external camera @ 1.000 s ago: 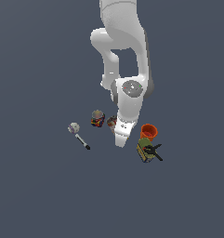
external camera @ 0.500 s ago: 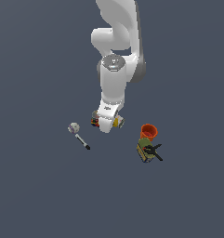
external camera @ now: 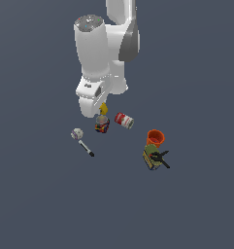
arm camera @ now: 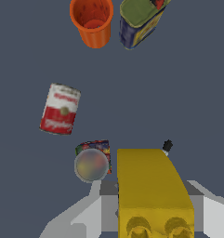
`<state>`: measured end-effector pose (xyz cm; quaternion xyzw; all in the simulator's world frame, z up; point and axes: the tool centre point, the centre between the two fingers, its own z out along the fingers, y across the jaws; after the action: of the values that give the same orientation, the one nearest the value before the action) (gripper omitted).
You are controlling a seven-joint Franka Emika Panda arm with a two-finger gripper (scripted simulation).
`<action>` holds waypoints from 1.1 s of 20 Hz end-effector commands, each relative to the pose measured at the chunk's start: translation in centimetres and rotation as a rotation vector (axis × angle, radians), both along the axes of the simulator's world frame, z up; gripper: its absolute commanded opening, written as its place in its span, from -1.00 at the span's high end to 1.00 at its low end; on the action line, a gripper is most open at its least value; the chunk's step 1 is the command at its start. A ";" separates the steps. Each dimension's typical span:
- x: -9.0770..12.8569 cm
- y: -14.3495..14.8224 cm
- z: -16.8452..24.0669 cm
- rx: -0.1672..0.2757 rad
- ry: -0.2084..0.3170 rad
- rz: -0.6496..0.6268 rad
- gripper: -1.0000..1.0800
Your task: Pick up a designated object from a clutter of objects.
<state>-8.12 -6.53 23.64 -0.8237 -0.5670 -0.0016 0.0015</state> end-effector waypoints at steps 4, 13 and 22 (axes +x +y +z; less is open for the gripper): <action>-1.8 -4.2 5.2 0.002 0.000 0.000 1.00; -4.4 -10.9 13.2 0.000 0.000 -0.001 1.00; -5.8 -15.4 18.6 -0.003 0.001 -0.001 1.00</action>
<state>-13.75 -21.36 41.54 -0.8244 -0.5660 -0.0007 0.0003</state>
